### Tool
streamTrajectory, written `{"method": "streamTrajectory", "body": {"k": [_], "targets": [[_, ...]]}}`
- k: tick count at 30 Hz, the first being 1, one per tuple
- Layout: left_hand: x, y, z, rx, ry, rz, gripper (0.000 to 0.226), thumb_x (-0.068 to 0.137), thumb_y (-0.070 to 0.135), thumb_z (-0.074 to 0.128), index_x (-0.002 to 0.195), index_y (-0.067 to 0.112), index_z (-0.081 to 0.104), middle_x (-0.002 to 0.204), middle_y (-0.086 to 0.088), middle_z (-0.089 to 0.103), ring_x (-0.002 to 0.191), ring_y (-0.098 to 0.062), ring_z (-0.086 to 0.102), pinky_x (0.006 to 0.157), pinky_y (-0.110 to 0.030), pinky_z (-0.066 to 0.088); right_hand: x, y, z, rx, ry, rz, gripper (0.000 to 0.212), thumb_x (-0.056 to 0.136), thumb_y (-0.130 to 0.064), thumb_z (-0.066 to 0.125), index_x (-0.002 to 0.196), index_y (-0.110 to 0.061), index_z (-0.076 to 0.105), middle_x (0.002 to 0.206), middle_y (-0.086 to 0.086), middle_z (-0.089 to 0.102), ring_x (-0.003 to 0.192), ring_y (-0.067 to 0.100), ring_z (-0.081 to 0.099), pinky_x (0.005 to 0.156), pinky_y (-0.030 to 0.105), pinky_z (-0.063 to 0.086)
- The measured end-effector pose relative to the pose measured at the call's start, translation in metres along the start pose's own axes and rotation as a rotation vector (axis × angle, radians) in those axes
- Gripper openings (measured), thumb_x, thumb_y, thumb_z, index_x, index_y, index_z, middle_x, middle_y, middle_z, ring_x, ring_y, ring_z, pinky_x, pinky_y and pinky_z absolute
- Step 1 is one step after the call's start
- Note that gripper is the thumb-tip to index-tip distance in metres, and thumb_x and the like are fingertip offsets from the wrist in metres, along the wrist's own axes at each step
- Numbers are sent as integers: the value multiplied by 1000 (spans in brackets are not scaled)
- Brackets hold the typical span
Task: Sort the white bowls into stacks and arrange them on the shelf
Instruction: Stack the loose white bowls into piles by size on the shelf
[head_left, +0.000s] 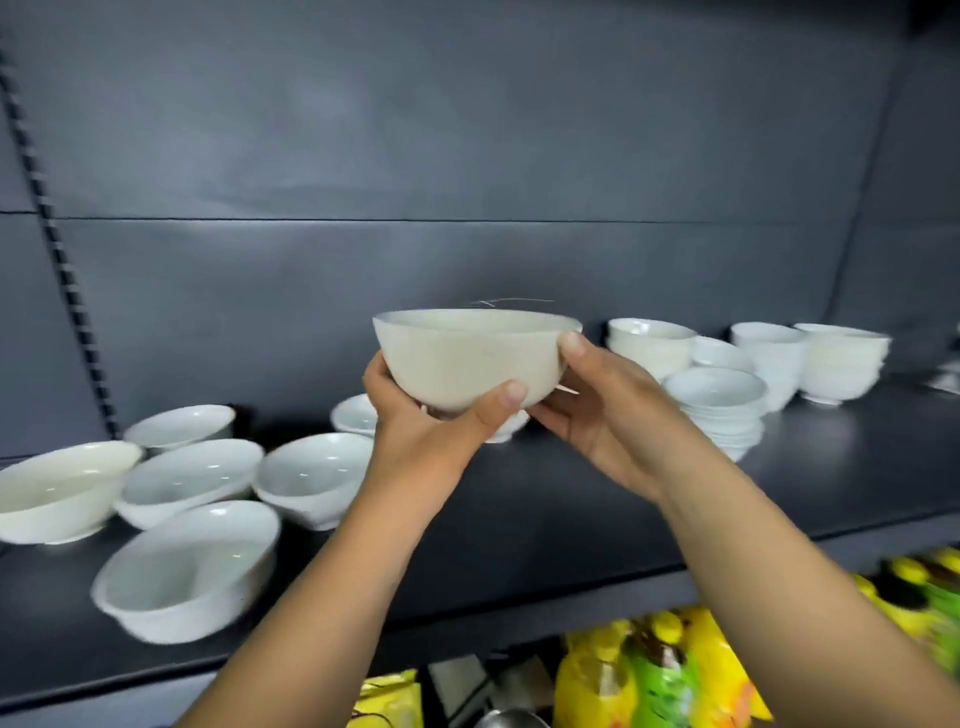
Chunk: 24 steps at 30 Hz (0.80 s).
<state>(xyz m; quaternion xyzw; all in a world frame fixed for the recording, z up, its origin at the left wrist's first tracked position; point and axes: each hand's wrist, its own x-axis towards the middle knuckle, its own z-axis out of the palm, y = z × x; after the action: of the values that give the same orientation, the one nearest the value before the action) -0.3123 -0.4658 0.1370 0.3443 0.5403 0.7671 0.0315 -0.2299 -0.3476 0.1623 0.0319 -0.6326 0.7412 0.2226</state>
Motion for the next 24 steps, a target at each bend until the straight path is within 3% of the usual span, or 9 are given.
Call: {"method": "streamTrajectory", "body": {"k": [3,5,8,11,14,18,21,24], "targets": [[-20,-12,64,4,-217,-39,86,39,38,79,117,22,46,108,9,66,93,7,62,69,-10,49,-48,-19,-69,3,16,-74,58,54,-45,78,101,-14,65,103,2,71,100,14,65,81,23,52],[-35,-21,107,-30,-307,-72,81,41,40,78,116,26,51,107,10,69,102,-3,62,78,-18,51,-79,-32,-114,21,43,-81,58,49,-42,83,98,-13,70,103,4,71,99,16,66,79,23,53],[-58,-36,172,-95,-412,-123,99,40,49,86,126,17,50,120,0,64,114,-13,58,91,-28,49,-125,-47,-174,46,108,-65,59,44,-38,88,95,-13,72,100,5,72,94,14,67,74,22,54],[-77,-47,224,-117,-392,-175,105,35,53,87,125,12,51,120,-3,64,112,-14,59,86,-27,50,-158,-57,-221,56,185,-35,77,38,-36,91,105,-9,63,101,5,72,93,14,67,74,21,54],[-90,-59,264,-130,-397,-220,90,38,39,85,119,16,54,115,1,66,108,-12,61,81,-23,51,-183,-66,-258,62,224,-13,86,36,-35,91,111,-7,59,102,6,71,93,14,67,73,21,54],[-89,-69,306,-111,-404,-244,109,23,52,89,121,21,51,119,1,63,110,-13,60,90,-32,50,-197,-74,-299,74,255,-33,90,32,-36,92,111,-7,58,100,5,71,92,14,68,73,21,54],[-81,-82,337,-107,-392,-241,90,31,41,83,114,30,50,116,7,61,104,-6,60,86,-29,50,-197,-74,-332,75,290,-45,92,32,-36,92,112,-8,58,101,5,71,93,14,68,74,22,55],[-67,-105,369,-139,-401,-213,80,35,38,79,110,30,52,109,10,64,94,1,63,73,-18,51,-191,-73,-369,59,308,-34,98,34,-37,92,119,-7,55,107,7,69,96,16,66,77,24,55]]}}
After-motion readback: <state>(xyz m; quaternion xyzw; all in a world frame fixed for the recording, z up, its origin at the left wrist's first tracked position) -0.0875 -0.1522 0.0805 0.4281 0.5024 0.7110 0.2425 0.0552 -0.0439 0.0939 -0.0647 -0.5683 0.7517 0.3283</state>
